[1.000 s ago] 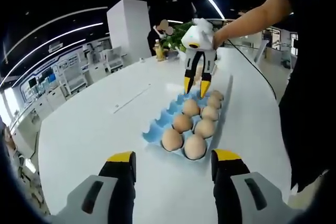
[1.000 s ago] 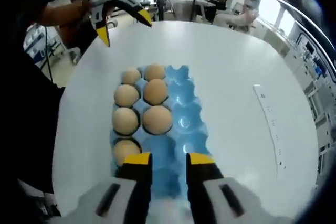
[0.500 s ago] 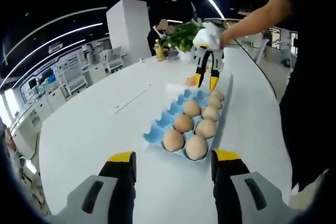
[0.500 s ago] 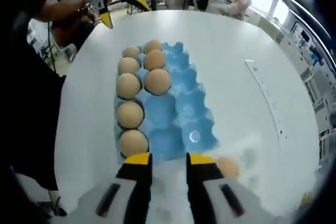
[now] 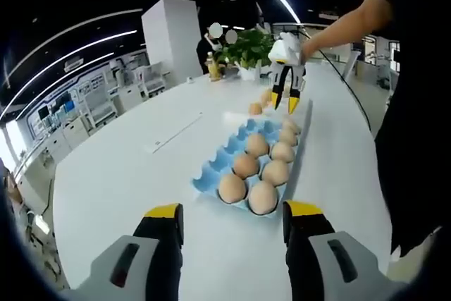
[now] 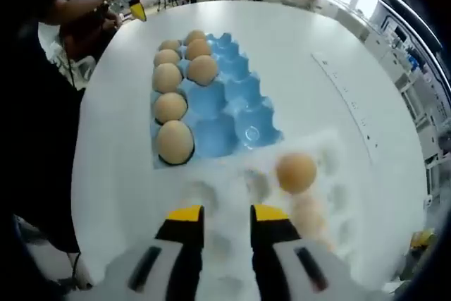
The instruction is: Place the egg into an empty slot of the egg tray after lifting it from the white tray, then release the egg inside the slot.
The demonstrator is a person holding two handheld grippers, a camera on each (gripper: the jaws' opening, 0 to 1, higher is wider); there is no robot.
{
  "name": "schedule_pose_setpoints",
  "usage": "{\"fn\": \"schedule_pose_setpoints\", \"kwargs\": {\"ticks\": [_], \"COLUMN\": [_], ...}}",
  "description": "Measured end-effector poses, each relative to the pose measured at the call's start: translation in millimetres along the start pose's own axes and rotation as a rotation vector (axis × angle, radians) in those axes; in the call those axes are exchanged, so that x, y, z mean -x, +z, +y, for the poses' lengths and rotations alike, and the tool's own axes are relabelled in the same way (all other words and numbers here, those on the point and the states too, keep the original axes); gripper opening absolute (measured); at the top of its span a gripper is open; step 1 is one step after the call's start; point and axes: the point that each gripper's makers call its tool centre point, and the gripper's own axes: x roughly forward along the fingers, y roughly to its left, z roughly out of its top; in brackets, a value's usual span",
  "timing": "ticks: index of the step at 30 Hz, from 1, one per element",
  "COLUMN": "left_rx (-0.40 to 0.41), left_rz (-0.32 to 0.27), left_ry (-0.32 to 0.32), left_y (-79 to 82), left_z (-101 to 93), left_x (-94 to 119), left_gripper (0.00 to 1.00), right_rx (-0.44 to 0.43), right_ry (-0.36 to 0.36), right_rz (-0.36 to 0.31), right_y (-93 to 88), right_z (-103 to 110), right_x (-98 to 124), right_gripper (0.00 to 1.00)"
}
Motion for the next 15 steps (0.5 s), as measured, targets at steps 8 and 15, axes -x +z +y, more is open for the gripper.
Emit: {"fn": "schedule_pose_setpoints", "kwargs": {"ticks": [8,15], "left_rx": [-0.001,-0.004], "left_rz": [0.003,0.006], "left_ry": [-0.006,-0.011], "left_y": [0.5,1.3], "left_z": [-2.4,-3.5], "left_x": [-2,-4], "left_gripper": [0.57,0.57], "right_rx": [-0.039,-0.064], "right_ry": [-0.019,-0.035], "right_rz": [0.008,0.020], "right_y": [-17.6,-31.3], "right_z": [-3,-6], "right_x": [8,14], "right_gripper": [0.26,0.26]}}
